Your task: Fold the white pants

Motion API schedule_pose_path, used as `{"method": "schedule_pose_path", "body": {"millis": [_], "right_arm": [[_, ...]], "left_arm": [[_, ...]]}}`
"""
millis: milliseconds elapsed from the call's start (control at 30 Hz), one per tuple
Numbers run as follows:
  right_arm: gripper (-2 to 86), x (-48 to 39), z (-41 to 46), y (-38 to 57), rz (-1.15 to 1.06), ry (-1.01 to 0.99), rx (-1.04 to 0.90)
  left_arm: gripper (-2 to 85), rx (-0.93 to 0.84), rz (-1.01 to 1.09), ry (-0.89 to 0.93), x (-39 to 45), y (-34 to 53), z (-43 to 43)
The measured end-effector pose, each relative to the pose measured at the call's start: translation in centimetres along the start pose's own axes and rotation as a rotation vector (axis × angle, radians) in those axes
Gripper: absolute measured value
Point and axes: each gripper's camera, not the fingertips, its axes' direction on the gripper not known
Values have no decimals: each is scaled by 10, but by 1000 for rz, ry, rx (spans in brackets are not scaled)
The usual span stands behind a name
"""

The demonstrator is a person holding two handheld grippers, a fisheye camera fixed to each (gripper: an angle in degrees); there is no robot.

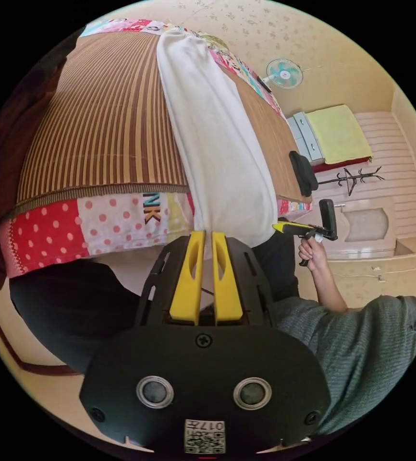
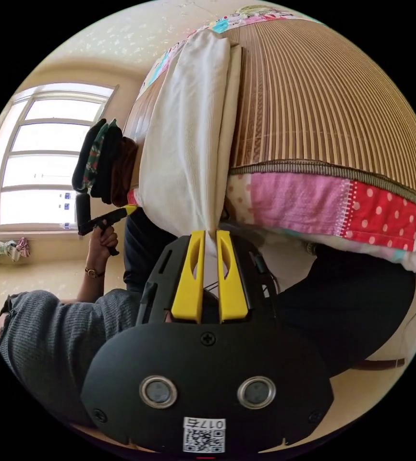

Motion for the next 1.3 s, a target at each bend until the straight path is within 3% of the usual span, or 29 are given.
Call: {"method": "schedule_pose_path", "body": {"millis": [133,433,767,833,900,1033,1200,1300], "right_arm": [[101,19,-38,-39,14,-132,149],[131,33,-31,-122,76,-95,198],[111,57,-10,-161,118,-300,186],[89,57,-4,-161,102,-292,140],[67,60,-4,-156,77,-304,111],[30,81,-35,-104,-3,-615,200],[14,56,-64,-24,-213,-730,233],[10,28,-83,19,-280,-700,268]], "left_arm": [[73,131,-22,38,-27,-42,-14],[179,135,-119,-110,-44,-98,22],[180,70,-198,29,-68,-150,34],[143,18,-189,34,-76,-155,33],[104,8,-208,108,-87,-150,25],[53,123,-110,429,-82,-123,-20],[61,187,64,544,-37,-84,-69],[73,255,153,477,3,-64,-105]]}}
